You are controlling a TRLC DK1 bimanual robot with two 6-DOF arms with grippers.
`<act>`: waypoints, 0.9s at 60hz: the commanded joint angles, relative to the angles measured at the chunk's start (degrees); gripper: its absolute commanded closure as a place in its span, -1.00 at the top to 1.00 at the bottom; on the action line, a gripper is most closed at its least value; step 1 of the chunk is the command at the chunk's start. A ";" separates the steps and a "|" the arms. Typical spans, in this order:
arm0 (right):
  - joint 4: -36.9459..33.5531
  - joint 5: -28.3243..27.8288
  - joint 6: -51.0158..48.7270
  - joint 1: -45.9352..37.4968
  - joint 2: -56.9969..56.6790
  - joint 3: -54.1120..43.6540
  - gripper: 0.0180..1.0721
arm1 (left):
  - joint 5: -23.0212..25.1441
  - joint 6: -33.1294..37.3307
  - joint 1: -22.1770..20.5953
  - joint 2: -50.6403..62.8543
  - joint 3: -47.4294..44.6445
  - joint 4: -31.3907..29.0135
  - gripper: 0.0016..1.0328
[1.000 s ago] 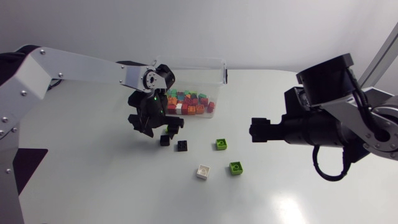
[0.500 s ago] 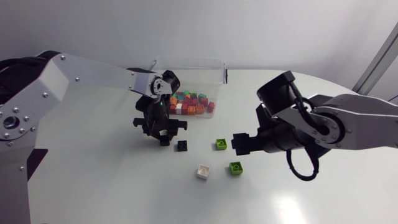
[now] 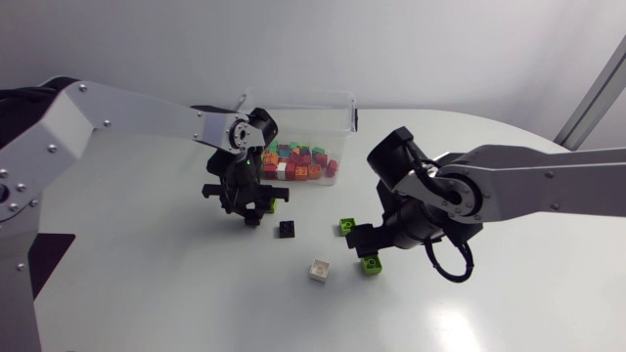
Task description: Place the duplo bricks in the container
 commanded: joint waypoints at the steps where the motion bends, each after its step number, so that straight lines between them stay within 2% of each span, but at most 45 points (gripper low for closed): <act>1: -2.28 -0.17 1.40 0.12 2.76 2.11 0.70 | -1.84 -0.32 0.58 -6.45 -2.02 1.34 -0.55; 13: -8.35 -1.31 1.57 0.30 7.51 5.97 0.70 | -4.92 0.82 -0.30 -16.47 -5.71 7.32 -0.55; 19: -8.96 -3.16 1.57 0.39 9.26 7.47 0.56 | -6.24 1.88 -0.30 -21.75 -7.12 11.89 -0.55; 32: -9.05 -5.36 1.57 0.39 14.19 9.31 0.56 | -6.68 5.22 -0.21 -27.81 -6.32 18.13 -0.55; 40: -8.79 -5.27 1.57 0.30 16.56 10.54 0.10 | -6.85 6.62 0.06 -28.69 -4.39 20.32 -0.55; 54: -8.96 -5.27 1.57 0.30 19.02 10.81 -0.26 | -6.94 8.12 0.14 -26.84 -1.58 22.96 -0.55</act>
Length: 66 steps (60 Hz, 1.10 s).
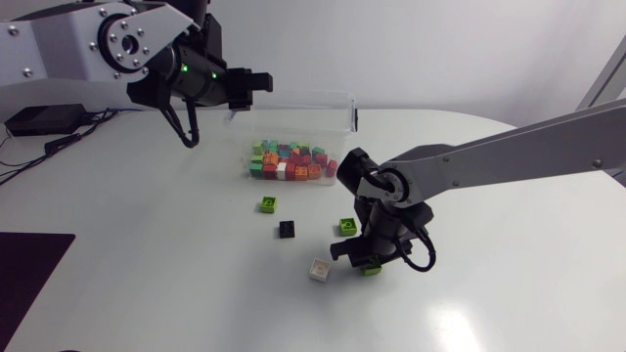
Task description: Place the duplo bricks in the container
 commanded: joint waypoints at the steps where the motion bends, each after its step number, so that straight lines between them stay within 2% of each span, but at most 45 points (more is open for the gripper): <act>1: -0.74 -0.09 1.55 0.17 1.97 0.77 -0.30 | -0.47 1.30 0.21 1.27 2.86 1.26 -0.55; 11: -0.92 1.41 1.20 0.26 -0.93 0.07 -0.51 | -0.47 2.18 -0.23 3.29 4.27 4.25 -0.54; 18: -2.41 1.67 0.32 0.17 -6.29 1.48 -0.51 | -0.47 2.53 -0.14 6.71 6.64 6.62 -0.54; 30: -3.56 2.02 -2.84 -2.21 -11.04 5.87 -0.51 | 0.76 2.53 1.26 14.01 12.26 7.32 -0.54; 47: -1.89 1.93 -4.16 -2.47 -13.94 10.97 -0.50 | 3.75 4.02 4.78 23.24 20.88 7.23 -0.40; 49: -1.27 1.93 -4.43 -2.47 -14.38 11.76 -0.50 | 4.01 4.55 4.96 24.56 22.20 7.15 -0.28; 55: -1.27 1.93 -4.43 -2.65 -14.46 14.57 -0.50 | 4.01 5.25 4.96 26.67 24.57 6.35 0.32; 59: -1.27 1.93 -4.51 -2.73 -14.46 16.95 -0.50 | 4.01 6.39 4.78 27.11 25.36 5.92 0.64; 66: -0.30 2.02 -5.22 -2.91 -14.02 20.73 -0.50 | 4.89 7.27 5.13 25.61 24.83 5.39 0.90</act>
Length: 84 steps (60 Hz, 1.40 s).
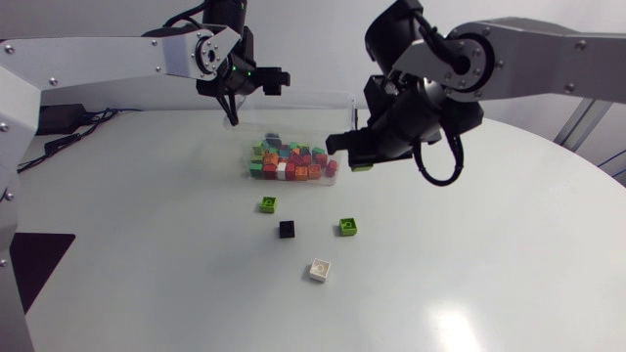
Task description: Place the duplo bricks in the container
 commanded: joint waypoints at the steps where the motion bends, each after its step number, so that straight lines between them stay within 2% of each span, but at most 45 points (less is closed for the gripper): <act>1: 1.12 0.16 -0.98 -0.57 -0.73 3.48 -0.50 | 1.83 1.28 0.52 -0.66 1.62 -0.76 0.90; 10: 5.69 0.25 -2.38 -1.98 1.90 7.44 -0.50 | 6.75 4.36 2.72 -9.63 -5.32 -1.37 0.90; 19: 8.15 0.16 -3.26 -2.59 5.51 11.04 -0.50 | 12.99 11.48 4.74 -18.94 -14.46 -1.37 0.90; 22: 9.91 0.34 -3.88 -2.86 6.82 12.01 -0.50 | 16.77 16.31 5.71 -23.16 -19.39 -1.11 0.87; 26: 11.05 0.69 -4.32 -2.86 8.41 13.42 -0.50 | 19.06 21.06 6.32 -25.27 -22.55 -1.11 0.86; 35: 13.60 1.39 -5.20 -3.21 12.71 17.28 -0.50 | 20.73 39.08 6.23 -27.38 -28.70 -1.72 0.86; 38: 14.04 1.83 -5.20 -3.21 13.94 18.25 -0.50 | 21.96 41.10 6.32 -27.65 -29.58 -2.34 0.86; 47: 17.38 3.42 -6.16 -2.15 17.99 21.06 -0.49 | 25.21 42.59 6.94 -26.33 -29.93 -7.43 0.86; 52: 20.19 4.65 -7.13 -1.98 19.74 21.76 -0.49 | 25.65 42.86 6.85 -25.71 -30.11 -8.40 0.86; 58: 21.24 4.91 -7.57 -2.24 22.91 24.05 -0.49 | 25.74 42.33 6.32 -23.78 -28.79 -12.36 0.86; 60: 21.77 5.17 -7.75 -2.42 23.96 24.75 -0.49 | 25.74 40.75 5.97 -22.02 -27.12 -15.70 0.86; 66: 23.71 6.49 -9.06 -2.59 26.86 26.34 -0.48 | 25.65 36.26 5.18 -19.21 -25.63 -20.35 0.86; 75: 24.94 8.34 -9.86 -3.30 31.70 30.64 -0.43 | 25.65 29.41 4.21 -15.34 -24.75 -22.99 0.86; 78: 24.94 9.39 -9.77 -3.65 33.37 32.75 -0.29 | 25.56 25.54 3.86 -13.58 -24.04 -23.26 0.86; 81: 24.67 9.66 -9.77 -3.65 34.25 34.07 0.01 | 25.04 23.08 3.16 -12.53 -23.60 -23.26 0.86; 84: 24.06 10.62 -9.77 -3.65 35.30 35.83 0.70 | 24.51 20.80 2.28 -11.12 -22.99 -23.34 0.86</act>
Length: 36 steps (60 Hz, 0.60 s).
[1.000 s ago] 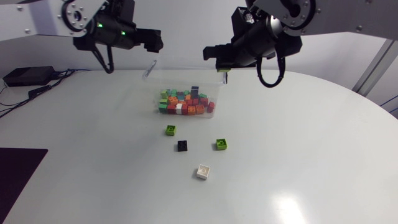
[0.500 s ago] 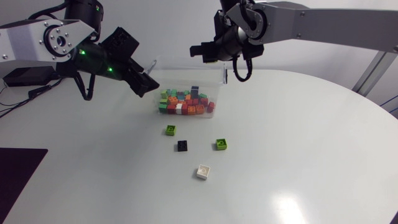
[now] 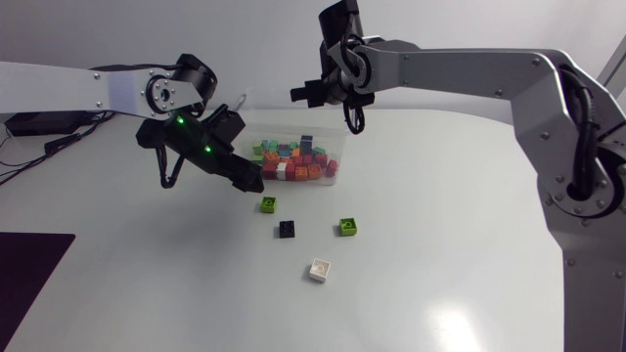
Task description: Place the duplo bricks in the container
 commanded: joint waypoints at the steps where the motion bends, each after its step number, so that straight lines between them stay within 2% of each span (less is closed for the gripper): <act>1: -0.05 1.14 -0.46 -0.39 2.30 3.63 0.84 | -0.23 -4.65 -1.37 2.63 2.52 -0.63 0.86; 3: -0.14 1.58 -0.46 -0.39 2.30 4.16 0.90 | -1.20 -5.97 -2.08 3.51 2.78 -0.63 0.86; 13: -0.14 2.63 0.33 -0.39 -2.27 1.61 0.90 | -5.60 -11.41 -5.15 8.16 4.80 -0.55 0.85; 36: 1.27 2.54 3.85 0.23 -24.86 -24.84 0.90 | -14.30 -20.47 -6.73 18.36 11.31 -0.28 0.77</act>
